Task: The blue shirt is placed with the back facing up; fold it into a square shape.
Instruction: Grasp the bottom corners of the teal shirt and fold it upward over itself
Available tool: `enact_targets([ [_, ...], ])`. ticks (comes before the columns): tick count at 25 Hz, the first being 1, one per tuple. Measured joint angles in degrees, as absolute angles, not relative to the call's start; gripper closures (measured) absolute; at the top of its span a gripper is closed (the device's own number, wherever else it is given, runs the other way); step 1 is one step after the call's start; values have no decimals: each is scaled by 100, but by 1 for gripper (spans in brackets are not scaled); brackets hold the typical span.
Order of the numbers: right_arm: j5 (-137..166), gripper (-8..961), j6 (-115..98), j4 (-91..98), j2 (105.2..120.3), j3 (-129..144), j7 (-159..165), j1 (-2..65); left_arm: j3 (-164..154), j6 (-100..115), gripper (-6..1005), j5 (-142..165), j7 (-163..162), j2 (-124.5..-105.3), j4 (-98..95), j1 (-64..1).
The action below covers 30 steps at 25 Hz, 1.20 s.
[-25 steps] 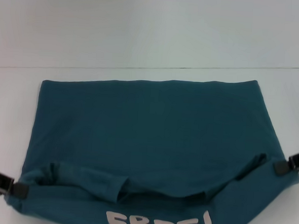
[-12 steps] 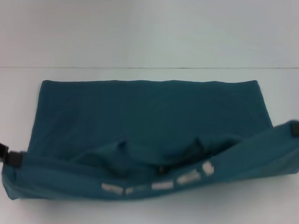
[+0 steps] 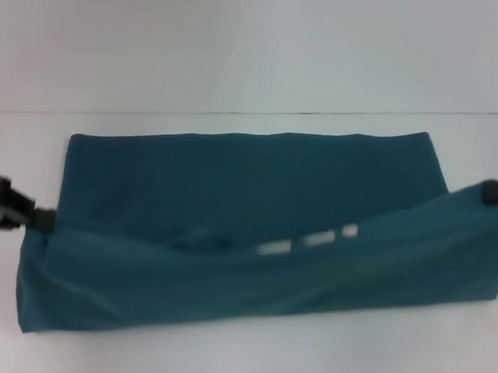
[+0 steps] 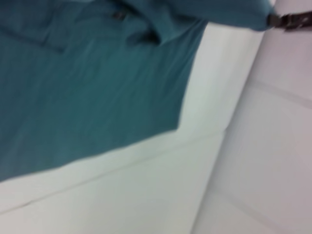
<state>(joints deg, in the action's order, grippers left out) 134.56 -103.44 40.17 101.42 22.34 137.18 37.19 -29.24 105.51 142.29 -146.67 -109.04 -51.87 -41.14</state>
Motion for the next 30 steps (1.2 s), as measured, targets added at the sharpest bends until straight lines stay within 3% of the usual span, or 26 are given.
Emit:
enact_targets([
  [17,13382,910,-7327,4045,10771,2453,14160,4245,-4208,7637,963,14263,-15797,-10954,-4649,-4761],
  [30,13394,910,-4426,3207,11159,3825,14153,4437,-4706,5585,962,14537,-15697,-11256,-3898,-4914],
])
